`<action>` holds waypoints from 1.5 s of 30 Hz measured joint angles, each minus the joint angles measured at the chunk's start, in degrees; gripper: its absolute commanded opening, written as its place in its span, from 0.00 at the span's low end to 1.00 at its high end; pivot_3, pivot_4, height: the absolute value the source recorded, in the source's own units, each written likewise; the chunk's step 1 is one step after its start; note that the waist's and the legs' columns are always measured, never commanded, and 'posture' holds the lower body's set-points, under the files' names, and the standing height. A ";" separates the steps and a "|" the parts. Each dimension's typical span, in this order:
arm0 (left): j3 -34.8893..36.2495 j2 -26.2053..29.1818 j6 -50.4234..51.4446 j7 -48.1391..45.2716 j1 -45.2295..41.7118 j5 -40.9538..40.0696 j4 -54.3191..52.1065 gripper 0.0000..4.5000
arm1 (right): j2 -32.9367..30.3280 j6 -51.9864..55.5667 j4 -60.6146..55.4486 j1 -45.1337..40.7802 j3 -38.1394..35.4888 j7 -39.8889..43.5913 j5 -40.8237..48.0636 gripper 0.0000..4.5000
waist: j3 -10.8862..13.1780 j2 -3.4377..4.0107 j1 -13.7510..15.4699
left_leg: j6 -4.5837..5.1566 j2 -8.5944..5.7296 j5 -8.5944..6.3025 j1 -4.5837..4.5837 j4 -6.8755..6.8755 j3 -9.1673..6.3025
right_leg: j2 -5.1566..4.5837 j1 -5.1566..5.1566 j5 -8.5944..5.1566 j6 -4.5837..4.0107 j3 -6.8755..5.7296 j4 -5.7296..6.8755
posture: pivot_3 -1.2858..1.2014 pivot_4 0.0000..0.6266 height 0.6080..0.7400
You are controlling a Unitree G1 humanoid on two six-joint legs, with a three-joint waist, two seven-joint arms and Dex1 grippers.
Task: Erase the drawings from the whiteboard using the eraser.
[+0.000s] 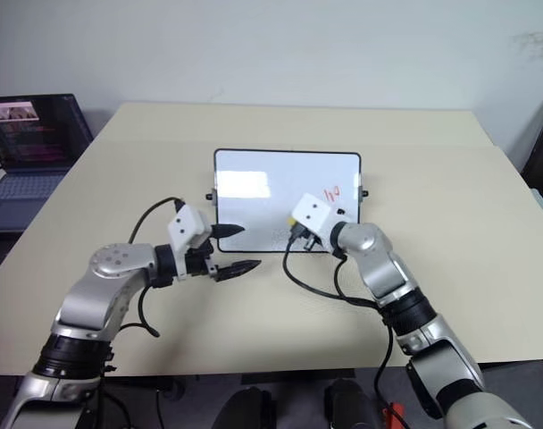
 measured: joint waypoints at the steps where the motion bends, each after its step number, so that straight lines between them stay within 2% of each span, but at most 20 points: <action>1: -0.02 -0.14 -0.04 0.01 -0.07 -0.01 0.00 1.00 | 0.45 1.70 -1.13 0.31 -2.30 -0.16 1.81 0.26 | 0.02 0.01 0.04 | 0.00 0.00 0.00 -0.04 0.00 -0.01 | 0.00 -0.02 0.01 -0.02 0.00 -0.01 | 0.52 0.24 1.00; 4: -0.05 -0.56 -0.10 0.18 -0.22 -0.09 0.06 1.00 | 2.56 9.41 -8.54 2.87 -9.75 0.33 9.42 0.26 | 0.02 0.00 0.27 | -0.02 -0.02 -0.02 -0.24 -0.02 -0.09 | -0.03 -0.12 0.09 -0.15 -0.09 -0.05 | 0.52 0.24 1.00; 8: -0.27 -1.19 -0.13 0.20 -1.66 -0.21 0.20 1.00 | 1.15 17.73 -19.38 7.17 -12.90 1.38 15.60 0.26 | 0.03 0.02 0.37 | -0.05 -0.09 -0.07 -0.36 -0.06 -0.08 | -0.11 -0.20 0.01 -0.05 -0.09 -0.13 | 0.52 0.24 1.00; 15: -0.86 -4.56 -0.24 0.17 -5.68 -0.95 1.51 1.00 | -5.72 24.53 -31.67 17.06 -17.77 -0.72 18.27 0.26 | 0.05 0.00 0.34 | -0.09 -0.16 -0.10 -0.36 -0.05 -0.05 | -0.13 -0.19 -0.06 0.05 -0.07 -0.14 | 0.52 0.24 1.00; 21: -1.72 -6.94 -0.42 -0.18 -8.86 -1.09 4.14 1.00 | -6.59 25.02 -34.06 20.09 -19.83 -4.11 18.92 0.26 | 0.06 0.02 -0.15 | -0.09 -0.13 -0.10 -0.29 -0.06 -0.01 | 0.22 -0.20 -0.11 0.13 0.00 -0.08 | 0.52 0.24 1.00; 25: -1.75 -7.86 -0.40 -0.28 -9.64 -1.13 5.45 1.00 | -6.93 22.79 -33.67 19.51 -18.41 -6.39 17.49 0.26 | 0.06 0.02 -0.10 | -0.09 -0.13 -0.10 -0.30 -0.06 -0.01 | 0.27 -0.21 -0.11 0.13 0.00 -0.08 | 0.52 0.24 1.00; 30: -1.95 -8.55 -0.49 -0.47 -11.22 -1.16 6.95 1.00 | -6.46 16.83 -27.88 13.08 -14.44 -9.33 14.16 0.26 | 0.06 0.02 0.01 | -0.09 -0.13 -0.10 -0.31 -0.04 0.01 | 0.25 -0.21 -0.09 0.11 0.02 -0.09 | 0.52 0.24 1.00; 37: -2.78 -9.10 -1.25 -1.32 -11.93 -1.07 7.52 1.00 | -3.61 8.32 -10.35 2.00 -12.75 -13.52 9.95 0.26 | 0.07 0.02 0.05 | -0.09 -0.10 -0.10 -0.34 -0.06 0.01 | 0.21 -0.23 -0.04 0.00 0.01 -0.11 | 0.52 0.24 1.00; 40: -2.77 -8.93 -1.57 -1.50 -11.80 -1.05 7.51 1.00 | -2.94 6.00 -5.88 1.28 -11.51 -13.94 8.34 0.26 | 0.07 0.03 0.06 | -0.09 -0.09 -0.10 -0.37 -0.07 0.02 | 0.19 -0.24 -0.05 -0.01 0.02 -0.14 | 0.52 0.24 1.00; 45: -2.71 -8.86 -1.56 -1.40 -11.20 -1.04 7.48 1.00 | -2.66 5.64 -5.06 0.76 -8.07 -11.28 8.00 0.26 | 0.07 0.03 -0.09 | -0.09 -0.07 -0.10 -0.28 -0.03 0.04 | 0.18 -0.22 -0.05 -0.01 0.04 -0.02 | 0.52 0.24 1.00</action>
